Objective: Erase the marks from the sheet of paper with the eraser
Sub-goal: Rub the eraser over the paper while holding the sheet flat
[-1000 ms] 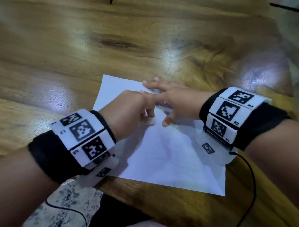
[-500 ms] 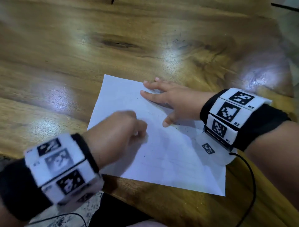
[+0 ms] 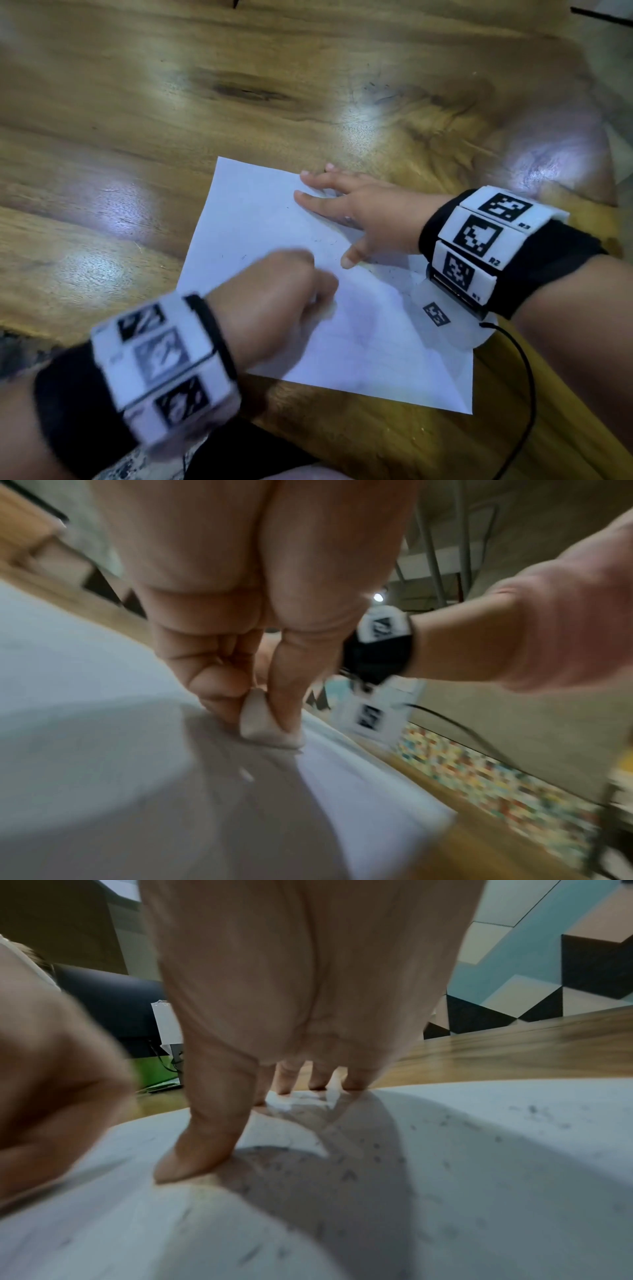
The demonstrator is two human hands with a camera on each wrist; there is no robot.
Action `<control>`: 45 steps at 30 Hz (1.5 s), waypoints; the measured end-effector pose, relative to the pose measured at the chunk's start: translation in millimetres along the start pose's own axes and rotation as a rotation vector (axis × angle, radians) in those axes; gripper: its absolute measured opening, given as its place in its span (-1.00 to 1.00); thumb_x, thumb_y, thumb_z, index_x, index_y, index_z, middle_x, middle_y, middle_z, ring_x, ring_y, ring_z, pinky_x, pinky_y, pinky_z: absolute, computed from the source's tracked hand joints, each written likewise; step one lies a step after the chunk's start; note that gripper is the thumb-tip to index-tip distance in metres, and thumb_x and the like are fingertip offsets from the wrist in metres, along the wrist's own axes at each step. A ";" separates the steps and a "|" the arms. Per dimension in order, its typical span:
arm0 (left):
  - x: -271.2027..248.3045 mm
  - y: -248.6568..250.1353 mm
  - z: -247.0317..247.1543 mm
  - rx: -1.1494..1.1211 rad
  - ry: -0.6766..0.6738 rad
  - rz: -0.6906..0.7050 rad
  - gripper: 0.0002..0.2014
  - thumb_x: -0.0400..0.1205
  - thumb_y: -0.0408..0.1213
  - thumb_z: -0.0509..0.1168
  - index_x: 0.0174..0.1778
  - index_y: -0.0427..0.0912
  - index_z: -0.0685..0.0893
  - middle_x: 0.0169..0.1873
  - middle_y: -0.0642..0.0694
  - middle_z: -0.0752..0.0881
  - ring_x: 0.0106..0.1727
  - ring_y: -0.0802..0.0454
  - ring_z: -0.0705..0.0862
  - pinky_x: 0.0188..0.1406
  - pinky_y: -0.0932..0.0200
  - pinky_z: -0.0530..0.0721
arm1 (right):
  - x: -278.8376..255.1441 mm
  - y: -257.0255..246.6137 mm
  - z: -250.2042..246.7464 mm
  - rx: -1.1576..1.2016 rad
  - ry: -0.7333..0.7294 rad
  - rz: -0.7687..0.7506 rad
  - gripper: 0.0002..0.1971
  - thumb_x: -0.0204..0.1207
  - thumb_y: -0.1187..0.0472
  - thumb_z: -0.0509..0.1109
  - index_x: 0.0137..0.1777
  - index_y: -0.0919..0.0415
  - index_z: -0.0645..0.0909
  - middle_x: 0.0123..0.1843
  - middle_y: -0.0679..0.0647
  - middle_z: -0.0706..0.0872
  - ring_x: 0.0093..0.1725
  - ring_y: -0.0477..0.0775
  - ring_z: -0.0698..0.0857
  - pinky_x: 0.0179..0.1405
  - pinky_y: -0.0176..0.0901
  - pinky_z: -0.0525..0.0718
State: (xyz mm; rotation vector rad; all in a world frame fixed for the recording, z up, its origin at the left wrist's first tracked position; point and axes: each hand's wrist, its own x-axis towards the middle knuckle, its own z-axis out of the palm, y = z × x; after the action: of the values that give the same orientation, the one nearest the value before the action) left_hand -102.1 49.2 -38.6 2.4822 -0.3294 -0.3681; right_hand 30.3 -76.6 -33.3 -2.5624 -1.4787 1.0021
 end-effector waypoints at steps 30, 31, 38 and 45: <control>-16.0 13.5 8.2 0.157 -0.174 -0.050 -0.87 0.24 -0.35 0.25 -0.52 -0.09 0.42 -0.50 0.01 0.34 -0.58 -0.08 0.46 -0.72 0.19 0.23 | 1.1 -2.2 -0.8 -0.008 0.009 0.007 -0.02 0.41 0.11 0.51 0.64 -0.10 -0.13 0.68 -0.15 -0.26 0.64 -0.05 -0.29 0.46 -0.29 -0.20; -14.9 15.5 6.4 0.181 -0.173 -0.047 -0.87 0.19 -0.36 0.24 -0.54 -0.08 0.40 -0.52 0.01 0.34 -0.63 -0.06 0.43 -0.72 0.28 0.12 | -0.1 -2.8 -1.5 -0.032 0.006 0.008 -0.03 0.42 0.10 0.50 0.64 -0.11 -0.12 0.68 -0.14 -0.27 0.64 -0.03 -0.29 0.50 -0.22 -0.22; -15.6 18.7 8.6 0.182 -0.077 -0.078 -0.88 0.29 -0.28 0.11 -0.54 -0.12 0.50 -0.53 0.00 0.49 -0.53 -0.09 0.56 -0.71 0.09 0.50 | -46.5 23.7 1.7 0.061 0.056 0.044 -0.05 0.32 -0.01 0.57 0.47 -0.42 -0.08 0.66 -0.24 -0.22 0.64 -0.10 -0.26 0.57 -0.10 -0.10; 20.7 15.9 -13.6 0.004 -0.058 -0.196 -0.82 0.31 -0.10 0.38 -0.22 -0.03 0.72 -0.52 0.15 0.57 -0.42 0.27 0.52 -0.38 0.40 0.41 | -72.8 32.3 24.8 -0.005 -0.017 0.121 0.04 0.35 0.08 0.55 0.60 -0.24 -0.16 0.65 -0.26 -0.29 0.62 -0.13 -0.34 0.55 -0.17 -0.27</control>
State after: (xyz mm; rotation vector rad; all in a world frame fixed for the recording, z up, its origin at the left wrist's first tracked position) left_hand -80.7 37.4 -22.3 2.5179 -0.1098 -0.5201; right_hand 16.8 -158.6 -25.6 -2.6823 -1.3459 1.0370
